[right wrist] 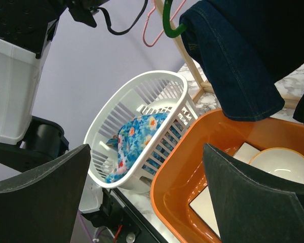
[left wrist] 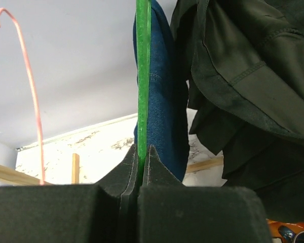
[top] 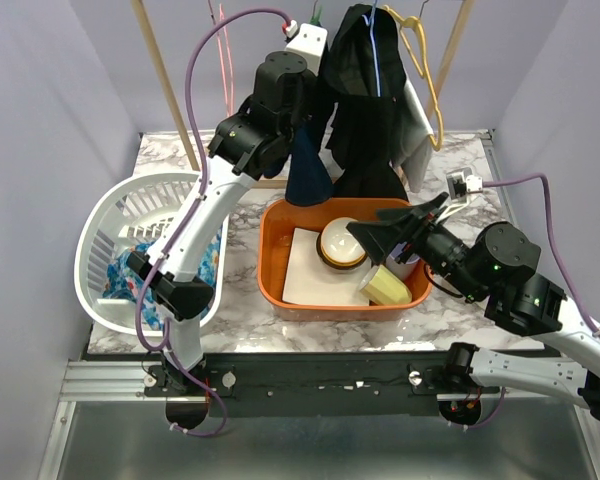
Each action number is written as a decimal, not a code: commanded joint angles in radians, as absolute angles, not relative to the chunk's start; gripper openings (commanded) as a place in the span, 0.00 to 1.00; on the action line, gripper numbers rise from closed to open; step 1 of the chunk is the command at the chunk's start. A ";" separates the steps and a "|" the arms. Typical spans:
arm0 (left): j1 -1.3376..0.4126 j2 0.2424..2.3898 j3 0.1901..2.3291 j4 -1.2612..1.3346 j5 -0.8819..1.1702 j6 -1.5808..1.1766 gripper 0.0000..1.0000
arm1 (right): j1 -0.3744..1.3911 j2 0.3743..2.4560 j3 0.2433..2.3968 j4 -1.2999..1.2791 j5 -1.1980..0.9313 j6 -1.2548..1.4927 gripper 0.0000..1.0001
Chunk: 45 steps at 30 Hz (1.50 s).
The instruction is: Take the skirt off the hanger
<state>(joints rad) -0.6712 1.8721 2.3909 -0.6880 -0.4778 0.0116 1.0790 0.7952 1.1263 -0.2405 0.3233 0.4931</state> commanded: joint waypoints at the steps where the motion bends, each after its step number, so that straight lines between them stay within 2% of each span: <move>1: -0.663 1.778 2.404 -0.566 -0.515 0.044 0.00 | 1.083 0.802 1.157 -0.225 0.308 0.471 0.98; 13: -0.641 1.740 2.418 -0.555 -0.511 0.063 0.00 | 1.085 0.844 1.192 -0.238 0.334 0.457 0.96; 22: -0.643 1.635 2.289 -0.569 -0.482 0.061 0.00 | 1.085 0.902 1.267 -0.258 0.314 0.269 0.99; 28: -0.643 1.573 2.269 -0.620 -0.419 0.048 0.00 | 1.083 0.919 1.252 -0.175 0.261 0.203 0.99; 38: -0.641 1.410 2.235 -0.787 -0.307 -0.046 0.00 | 1.083 1.130 1.388 -0.166 0.160 0.115 0.98; 45: -0.643 1.287 2.143 -0.827 -0.212 -0.130 0.00 | 1.085 1.330 1.525 -0.135 0.084 0.178 1.00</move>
